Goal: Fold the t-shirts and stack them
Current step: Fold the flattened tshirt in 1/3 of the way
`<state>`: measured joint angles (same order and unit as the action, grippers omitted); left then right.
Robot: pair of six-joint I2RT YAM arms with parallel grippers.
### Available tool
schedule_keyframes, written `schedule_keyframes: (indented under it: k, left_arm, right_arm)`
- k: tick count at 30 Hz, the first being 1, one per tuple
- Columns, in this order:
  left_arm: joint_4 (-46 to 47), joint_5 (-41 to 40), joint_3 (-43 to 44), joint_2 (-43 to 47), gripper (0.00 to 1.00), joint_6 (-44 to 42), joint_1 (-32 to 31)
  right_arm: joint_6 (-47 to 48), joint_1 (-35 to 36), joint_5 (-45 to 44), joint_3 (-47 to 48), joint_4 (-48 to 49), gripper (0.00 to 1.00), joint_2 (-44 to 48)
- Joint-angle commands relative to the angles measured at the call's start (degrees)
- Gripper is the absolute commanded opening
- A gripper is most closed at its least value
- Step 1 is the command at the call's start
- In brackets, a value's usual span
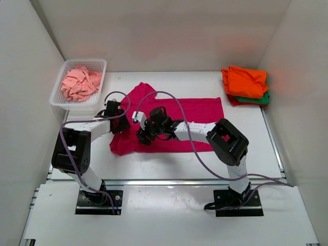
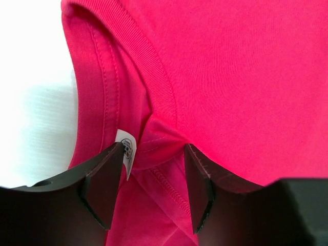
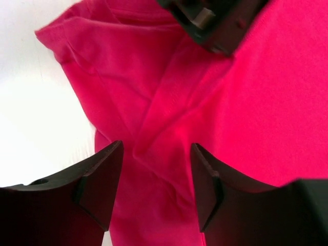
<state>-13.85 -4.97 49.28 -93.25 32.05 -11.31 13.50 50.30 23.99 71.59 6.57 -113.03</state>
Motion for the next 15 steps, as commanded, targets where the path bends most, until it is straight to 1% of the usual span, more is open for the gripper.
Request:
schedule_keyframes:
  k: [1, 6, 7, 9, 10, 11, 12, 13, 15]
  left_arm:
    - [0.7, -0.1, 2.5, 1.4, 0.61, 0.4, 0.6]
    - [-0.2, 0.6, 3.3, 3.2, 0.62, 0.2, 1.2]
    - [-0.7, 0.3, 3.5, 4.0, 0.62, -0.2, 1.6]
    - [-0.9, 1.4, 3.5, 4.4, 0.62, -0.1, 2.0]
    - [-1.4, 1.4, 3.7, 4.7, 0.63, 0.1, 1.7]
    - [-1.4, 1.5, 3.6, 5.1, 0.62, 0.0, 1.6]
    - [-1.4, 1.8, 4.0, 5.4, 0.63, -0.2, 1.7]
    - [-1.7, 1.9, 4.1, 5.9, 0.62, 0.1, 1.5]
    - [-2.1, 1.9, 4.1, 6.2, 0.63, 0.2, 1.2]
  right_arm:
    - [2.1, 1.5, 1.4, 3.4, 0.4, 0.51, -2.4]
    - [2.8, 1.5, 0.5, 4.6, -1.4, 0.51, -4.3]
    - [2.9, 1.4, 0.0, 4.9, -1.6, 0.48, -4.9]
    - [2.9, 2.0, -1.0, 5.1, -2.3, 0.37, -5.3]
    - [3.1, 1.9, -1.7, 4.7, -2.3, 0.26, -5.0]
    - [3.1, 2.1, -2.0, 4.7, -2.5, 0.12, -5.2]
    - [2.9, 1.7, -2.5, 5.1, -2.8, 0.06, -5.3]
    - [2.5, 1.6, -2.8, 5.6, -2.6, 0.01, -5.0]
    - [1.9, 1.2, -3.1, 5.7, -2.2, 0.0, -4.0]
